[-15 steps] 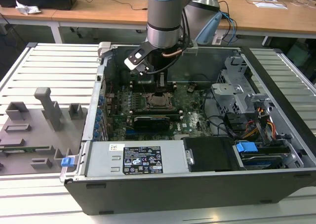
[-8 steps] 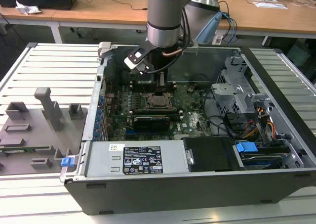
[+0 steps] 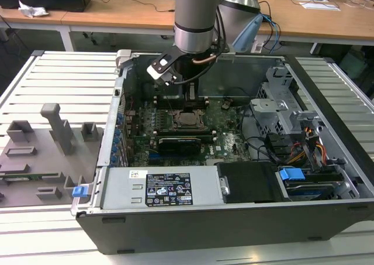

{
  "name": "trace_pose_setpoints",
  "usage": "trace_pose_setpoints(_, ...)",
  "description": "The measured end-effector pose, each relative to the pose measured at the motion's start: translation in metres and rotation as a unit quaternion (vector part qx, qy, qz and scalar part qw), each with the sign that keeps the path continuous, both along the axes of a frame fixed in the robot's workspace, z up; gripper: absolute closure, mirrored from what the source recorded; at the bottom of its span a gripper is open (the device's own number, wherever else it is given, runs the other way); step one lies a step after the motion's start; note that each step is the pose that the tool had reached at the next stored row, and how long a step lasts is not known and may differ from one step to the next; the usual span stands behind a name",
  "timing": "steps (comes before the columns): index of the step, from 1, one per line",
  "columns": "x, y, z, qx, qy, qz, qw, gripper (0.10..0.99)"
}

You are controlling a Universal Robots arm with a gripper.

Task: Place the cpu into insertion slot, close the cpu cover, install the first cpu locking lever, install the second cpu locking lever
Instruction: 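Install the first cpu locking lever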

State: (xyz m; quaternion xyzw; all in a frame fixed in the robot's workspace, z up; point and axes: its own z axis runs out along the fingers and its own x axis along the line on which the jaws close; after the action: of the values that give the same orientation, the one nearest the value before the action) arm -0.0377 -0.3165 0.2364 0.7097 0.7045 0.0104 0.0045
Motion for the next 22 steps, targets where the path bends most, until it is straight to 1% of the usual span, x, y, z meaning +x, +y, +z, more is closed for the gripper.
trace_pose_setpoints(4,0.0,0.0,0.0032,-0.0004,0.0,0.0,1.0,0.98)
trace_pose_setpoints(7,0.0,0.0,0.0046,-0.0019,-0.0001,0.0,1.0,0.98)
trace_pose_setpoints(10,0.0,-0.0001,0.0056,-0.0049,0.0,0.0,1.0,0.98)
trace_pose_setpoints(13,0.0,0.0,0.007,-0.0055,-0.0001,0.0,1.0,0.98)
trace_pose_setpoints(18,0.0,0.0,0.0161,-0.0069,-0.0004,0.0,1.0,0.98)
trace_pose_setpoints(20,-0.0001,0.0002,0.0226,-0.0101,-0.0004,-0.001,0.9999,0.98)
trace_pose_setpoints(21,0.0,0.0003,0.0273,-0.012,-0.0004,0.0,0.9999,0.98)
trace_pose_setpoints(22,0.0,0.0003,0.0344,-0.0143,-0.0004,0.0,0.9999,0.98)
